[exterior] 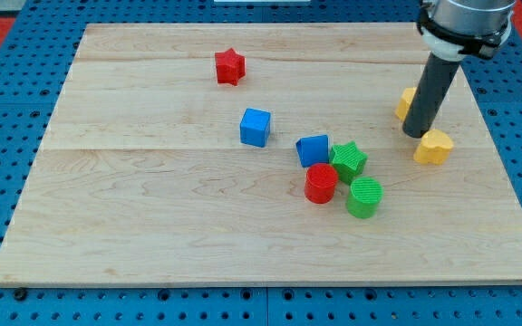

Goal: Place the yellow hexagon parallel to the red star

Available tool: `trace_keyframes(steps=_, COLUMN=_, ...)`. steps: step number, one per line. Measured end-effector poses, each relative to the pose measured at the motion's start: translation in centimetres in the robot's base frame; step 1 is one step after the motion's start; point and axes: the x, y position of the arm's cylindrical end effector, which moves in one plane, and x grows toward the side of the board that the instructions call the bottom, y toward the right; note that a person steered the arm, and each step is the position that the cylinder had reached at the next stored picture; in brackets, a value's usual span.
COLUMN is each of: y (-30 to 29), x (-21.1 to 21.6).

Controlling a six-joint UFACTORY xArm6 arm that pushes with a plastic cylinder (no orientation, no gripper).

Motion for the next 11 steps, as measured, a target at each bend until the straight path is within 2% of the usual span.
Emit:
trace_keyframes(steps=1, y=4.4, x=-0.7)
trace_keyframes(steps=2, y=-0.7, x=-3.6)
trace_keyframes(steps=3, y=-9.3, x=-5.1)
trace_keyframes(steps=5, y=-6.6, x=-5.5)
trace_keyframes(steps=6, y=-9.7, x=-10.2)
trace_keyframes(steps=7, y=-7.0, x=-10.6)
trace_keyframes(steps=8, y=-6.0, x=-13.6)
trace_keyframes(steps=9, y=-9.4, x=-15.3)
trace_keyframes(steps=11, y=-11.5, x=-12.3)
